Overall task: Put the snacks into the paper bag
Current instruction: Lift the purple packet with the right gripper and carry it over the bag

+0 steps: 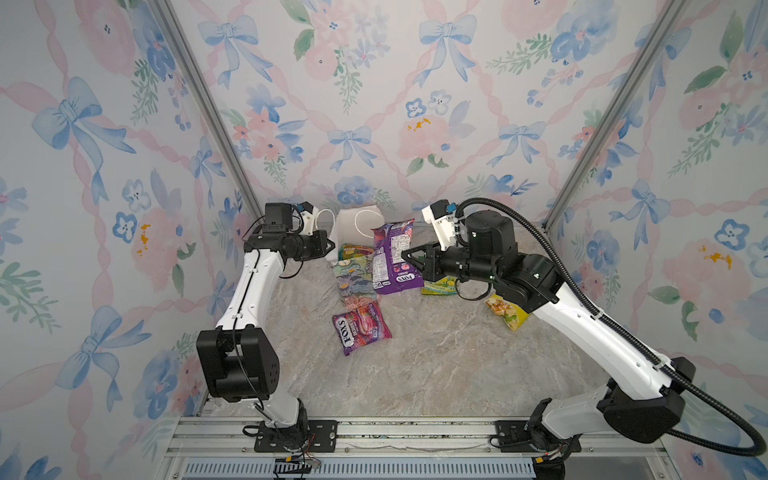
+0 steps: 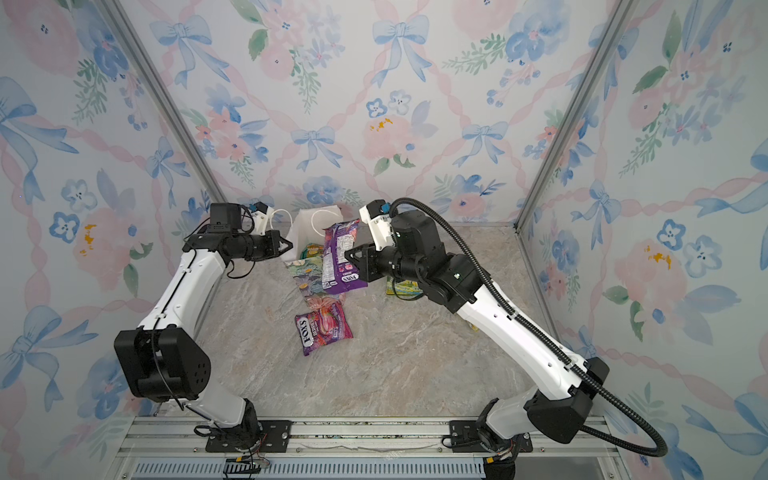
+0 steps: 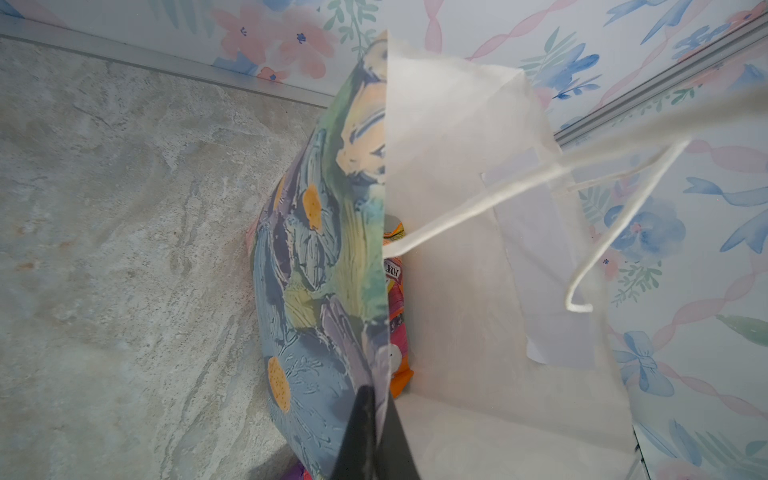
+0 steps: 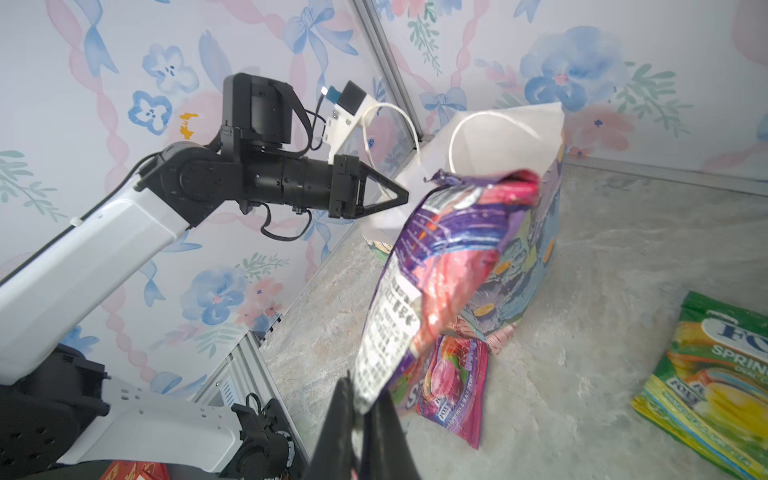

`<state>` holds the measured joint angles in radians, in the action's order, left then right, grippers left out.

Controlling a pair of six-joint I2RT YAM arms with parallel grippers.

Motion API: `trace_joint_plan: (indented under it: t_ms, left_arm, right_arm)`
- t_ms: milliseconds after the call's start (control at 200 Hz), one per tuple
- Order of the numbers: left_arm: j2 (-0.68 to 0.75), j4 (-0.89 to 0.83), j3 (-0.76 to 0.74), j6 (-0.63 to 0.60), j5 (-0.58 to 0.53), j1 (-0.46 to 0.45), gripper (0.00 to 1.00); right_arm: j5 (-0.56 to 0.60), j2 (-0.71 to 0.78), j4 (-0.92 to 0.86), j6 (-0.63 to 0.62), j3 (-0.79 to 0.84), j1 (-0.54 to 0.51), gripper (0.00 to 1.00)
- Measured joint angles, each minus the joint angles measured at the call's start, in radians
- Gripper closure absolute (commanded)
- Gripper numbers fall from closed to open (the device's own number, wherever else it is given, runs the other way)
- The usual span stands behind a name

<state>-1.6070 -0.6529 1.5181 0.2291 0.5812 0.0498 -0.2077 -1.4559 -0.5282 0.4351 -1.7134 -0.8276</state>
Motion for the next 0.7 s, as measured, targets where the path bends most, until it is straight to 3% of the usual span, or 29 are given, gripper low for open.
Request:
trace_joint_plan:
  t_ms: [405, 700]
  left_arm:
    - [0.0, 0.0, 0.0, 0.0, 0.003, 0.0, 1.0]
    - [0.0, 0.0, 0.0, 0.0, 0.003, 0.0, 1.0]
  right_arm:
    - [-0.008, -0.267, -0.064, -0.063, -0.333, -0.037, 1.0]
    - [0.0, -0.518, -0.183, -0.13, -0.704, -0.037, 1.0]
